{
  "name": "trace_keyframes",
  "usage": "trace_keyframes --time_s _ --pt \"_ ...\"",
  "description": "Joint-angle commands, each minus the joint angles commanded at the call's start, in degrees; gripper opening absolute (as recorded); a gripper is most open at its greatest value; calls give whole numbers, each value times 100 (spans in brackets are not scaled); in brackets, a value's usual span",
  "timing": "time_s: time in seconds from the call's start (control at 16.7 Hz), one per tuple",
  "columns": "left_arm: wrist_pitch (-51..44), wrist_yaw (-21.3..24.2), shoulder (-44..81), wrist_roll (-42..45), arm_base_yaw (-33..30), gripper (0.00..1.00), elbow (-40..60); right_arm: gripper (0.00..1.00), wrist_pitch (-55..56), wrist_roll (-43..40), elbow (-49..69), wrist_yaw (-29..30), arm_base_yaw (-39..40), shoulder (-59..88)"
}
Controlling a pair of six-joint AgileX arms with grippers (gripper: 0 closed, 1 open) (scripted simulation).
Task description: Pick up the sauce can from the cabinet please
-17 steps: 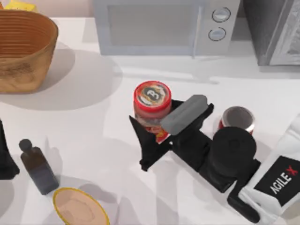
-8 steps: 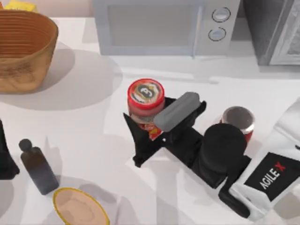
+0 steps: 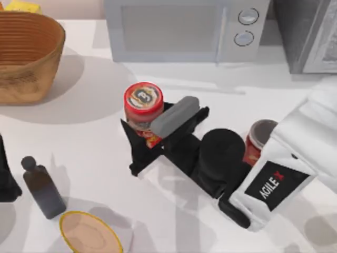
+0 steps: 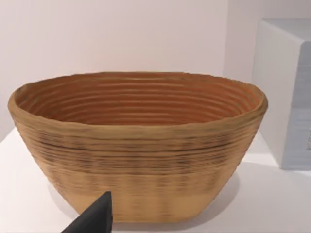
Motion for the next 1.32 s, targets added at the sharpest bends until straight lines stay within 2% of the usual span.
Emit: trace_keyframes --time_s 0.18,0.96,1.32 --pt "0 0 0 0 0 100 0 0 0 0 0 0 0 0" --pt "0 0 0 0 0 100 0 98 0 0 0 0 0 0" --pt "0 0 0 0 0 100 0 100 0 0 0 0 0 0"
